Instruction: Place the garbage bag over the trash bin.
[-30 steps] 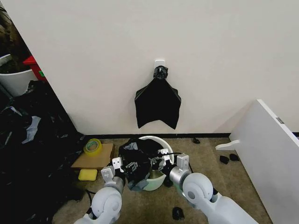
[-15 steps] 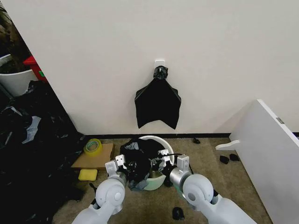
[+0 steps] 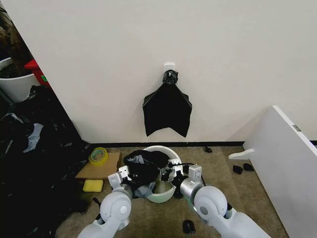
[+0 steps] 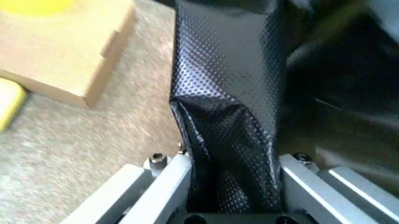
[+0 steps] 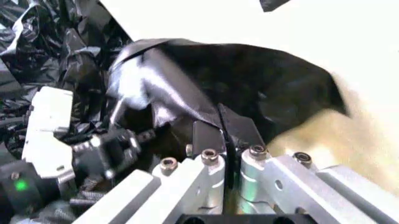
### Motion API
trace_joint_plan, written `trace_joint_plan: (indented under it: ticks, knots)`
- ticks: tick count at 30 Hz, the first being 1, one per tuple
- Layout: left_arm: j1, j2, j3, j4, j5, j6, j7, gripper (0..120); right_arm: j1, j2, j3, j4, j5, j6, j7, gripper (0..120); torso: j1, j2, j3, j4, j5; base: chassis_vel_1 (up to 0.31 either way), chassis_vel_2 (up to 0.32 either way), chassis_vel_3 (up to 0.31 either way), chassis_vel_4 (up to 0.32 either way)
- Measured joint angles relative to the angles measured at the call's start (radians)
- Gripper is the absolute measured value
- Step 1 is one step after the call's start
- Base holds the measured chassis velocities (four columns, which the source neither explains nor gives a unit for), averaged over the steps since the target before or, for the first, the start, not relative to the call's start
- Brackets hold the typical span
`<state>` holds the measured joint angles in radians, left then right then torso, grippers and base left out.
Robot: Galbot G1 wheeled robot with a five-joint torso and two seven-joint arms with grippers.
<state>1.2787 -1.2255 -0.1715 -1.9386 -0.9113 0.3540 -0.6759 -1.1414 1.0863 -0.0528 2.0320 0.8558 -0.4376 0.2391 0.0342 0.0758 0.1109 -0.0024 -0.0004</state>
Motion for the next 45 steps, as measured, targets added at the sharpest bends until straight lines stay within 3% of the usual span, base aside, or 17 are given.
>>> trace_joint_plan:
  ticks: [10,27,32,33,37,45]
  knots:
    - [0.053,0.024,-0.029,-0.058,0.008,-0.035,0.021,0,-0.045,-0.028,0.056,0.077,0.055,-0.011,0.128,0,0.000,0.000,0.000,0.0001,0.0000,0.000,0.000,0.000,0.000]
    - [0.125,0.045,-0.056,-0.103,0.012,-0.052,0.037,0,-0.083,-0.103,0.131,0.126,0.073,-0.040,0.138,0,0.000,0.000,0.000,-0.0001,-0.0002,0.000,0.000,0.000,0.000]
    - [0.141,0.052,-0.061,-0.116,0.013,-0.055,0.041,0,-0.095,-0.116,0.145,0.126,0.059,-0.039,0.134,0,0.000,0.000,0.000,0.0001,-0.0001,0.000,0.000,0.000,0.000]
    - [0.152,0.063,-0.065,-0.121,0.019,-0.060,0.045,0,-0.131,-0.115,0.192,0.149,0.058,-0.038,0.126,0,0.000,0.000,0.000,-0.0003,-0.0002,0.000,0.000,0.000,0.000]
    - [0.165,0.071,-0.059,-0.126,0.037,-0.065,0.052,0,-0.177,-0.104,0.177,0.196,-0.025,-0.028,0.098,0,0.000,0.000,0.000,0.0000,-0.0002,0.000,0.000,0.000,0.000]
    - [0.180,0.077,-0.063,-0.138,0.051,-0.072,0.062,0,-0.181,-0.098,0.204,0.165,-0.095,-0.065,0.190,0,0.000,0.000,0.000,-0.0001,-0.0003,0.000,0.000,0.000,0.000]
